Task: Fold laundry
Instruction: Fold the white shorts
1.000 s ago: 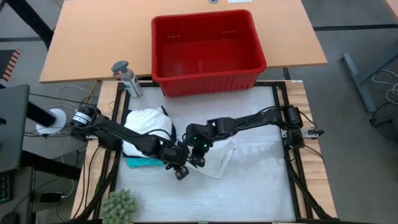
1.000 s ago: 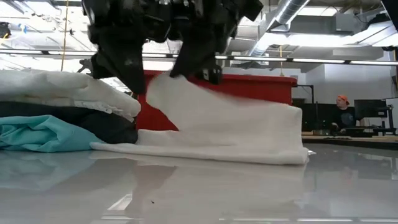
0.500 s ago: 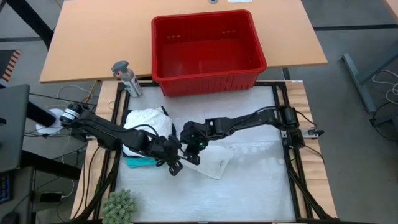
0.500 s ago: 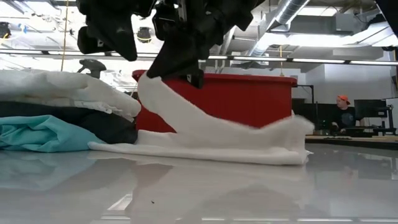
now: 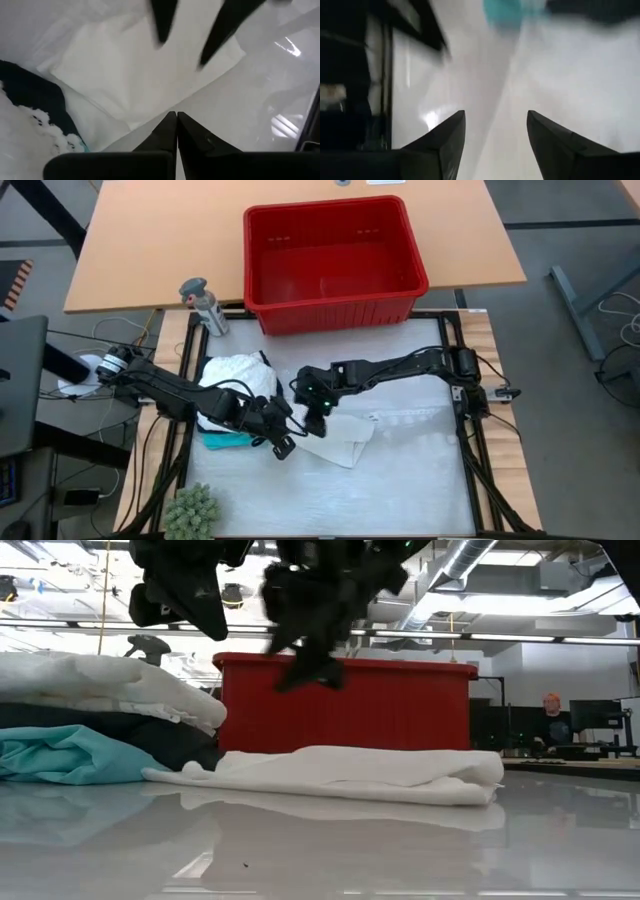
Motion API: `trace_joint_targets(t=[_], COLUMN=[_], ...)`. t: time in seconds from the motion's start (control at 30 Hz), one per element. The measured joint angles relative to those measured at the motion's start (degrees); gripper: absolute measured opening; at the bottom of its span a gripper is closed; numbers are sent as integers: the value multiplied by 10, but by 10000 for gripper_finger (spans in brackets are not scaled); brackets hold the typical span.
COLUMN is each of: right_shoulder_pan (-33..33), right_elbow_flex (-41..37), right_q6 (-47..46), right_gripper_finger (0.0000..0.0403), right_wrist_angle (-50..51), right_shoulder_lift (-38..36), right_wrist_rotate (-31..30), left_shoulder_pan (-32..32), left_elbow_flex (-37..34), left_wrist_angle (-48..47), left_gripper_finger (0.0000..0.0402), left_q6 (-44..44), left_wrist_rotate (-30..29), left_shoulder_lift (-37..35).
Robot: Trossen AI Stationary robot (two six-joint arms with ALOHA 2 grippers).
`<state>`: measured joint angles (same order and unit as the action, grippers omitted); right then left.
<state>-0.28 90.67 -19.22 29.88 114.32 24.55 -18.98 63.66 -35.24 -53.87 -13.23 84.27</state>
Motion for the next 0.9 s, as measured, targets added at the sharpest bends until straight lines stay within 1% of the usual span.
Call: trace_joint_targets(t=[0.07, 0.13, 0.2, 0.27, 0.33, 0.4, 0.47, 0.53, 0.67, 0.9], right_shoulder_pan=[7, 23, 50, 86, 123, 157, 184, 199, 200, 184], right_elbow_flex=[0, 1, 1, 0, 0, -5, -21, -43, -86, -134], right_q6=[31, 69, 94, 105, 107, 103, 85, 67, 34, 7], right_gripper_finger=[237, 233, 229, 226, 226, 225, 225, 225, 225, 225], right_wrist_angle=[89, 196, 282, 331, 360, 367, 361, 340, 281, 261], right_shoulder_lift=[-18, -30, -37, -37, -39, -42, -42, -42, -43, -42], right_wrist_rotate=[-10, -57, -109, -145, -182, -222, -262, -287, -303, -302], left_shoulder_pan=[-3, -10, -16, -17, -15, -12, -11, -11, -9, -8], left_elbow_flex=[0, 0, -6, -23, -48, -71, -89, -95, -97, -97], left_wrist_angle=[0, 0, 11, 40, 83, 134, 146, 160, 165, 168], left_gripper_finger=[0, 0, 0, 0, 0, 0, 0, 0, 0, 0], left_q6=[0, 8, 28, 41, 43, 36, 26, 26, 37, 53], left_wrist_rotate=[-16, -40, -52, -40, -18, -15, -25, -35, -45, -40], left_shoulder_lift=[0, 1, 5, 12, 13, 13, 14, 14, 14, 14])
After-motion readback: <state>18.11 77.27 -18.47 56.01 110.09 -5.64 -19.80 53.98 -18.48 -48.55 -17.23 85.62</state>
